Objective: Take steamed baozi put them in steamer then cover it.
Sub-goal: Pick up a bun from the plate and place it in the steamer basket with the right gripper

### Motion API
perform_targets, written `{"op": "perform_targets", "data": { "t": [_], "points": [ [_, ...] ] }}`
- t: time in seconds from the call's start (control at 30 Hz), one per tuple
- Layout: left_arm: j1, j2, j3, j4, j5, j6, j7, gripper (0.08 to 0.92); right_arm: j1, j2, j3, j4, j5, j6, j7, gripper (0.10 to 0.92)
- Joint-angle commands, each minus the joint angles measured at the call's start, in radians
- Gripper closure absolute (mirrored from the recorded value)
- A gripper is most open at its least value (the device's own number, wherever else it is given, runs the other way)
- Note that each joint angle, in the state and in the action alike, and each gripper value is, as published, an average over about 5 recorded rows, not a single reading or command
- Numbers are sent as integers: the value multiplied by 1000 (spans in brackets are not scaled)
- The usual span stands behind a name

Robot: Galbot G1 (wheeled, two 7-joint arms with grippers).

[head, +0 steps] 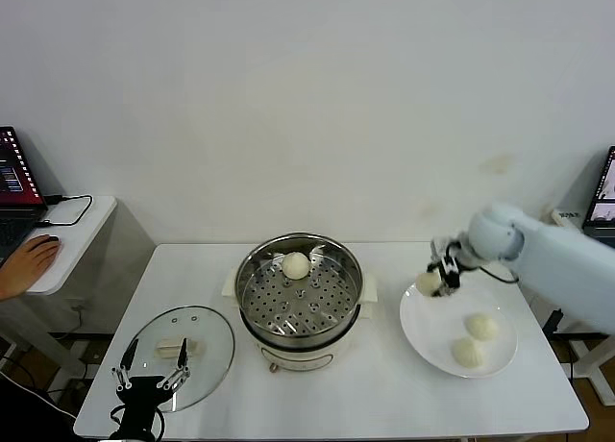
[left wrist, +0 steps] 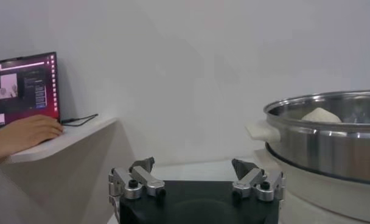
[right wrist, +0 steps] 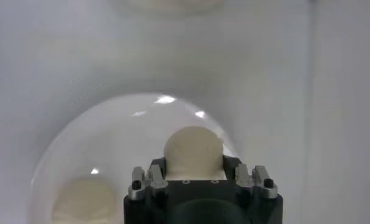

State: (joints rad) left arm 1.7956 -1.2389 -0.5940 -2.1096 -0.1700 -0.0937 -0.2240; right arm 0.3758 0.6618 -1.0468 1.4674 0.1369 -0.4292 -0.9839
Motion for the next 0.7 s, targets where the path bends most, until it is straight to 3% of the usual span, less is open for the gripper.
{"op": "perform_targets", "data": {
  "t": [0.03, 0.27, 0.7],
  "points": [
    [-3, 2, -1, -5, -4, 1, 1, 177, 355, 169, -189, 74, 307, -121, 62, 441],
    [-5, 0, -5, 6, -9, 0, 1, 177, 302, 419, -209, 11, 468, -223, 151, 440],
    [-19, -3, -14, 18, -12, -1, 0, 177, 140, 698, -176, -170, 524, -295, 243, 440]
  ]
}}
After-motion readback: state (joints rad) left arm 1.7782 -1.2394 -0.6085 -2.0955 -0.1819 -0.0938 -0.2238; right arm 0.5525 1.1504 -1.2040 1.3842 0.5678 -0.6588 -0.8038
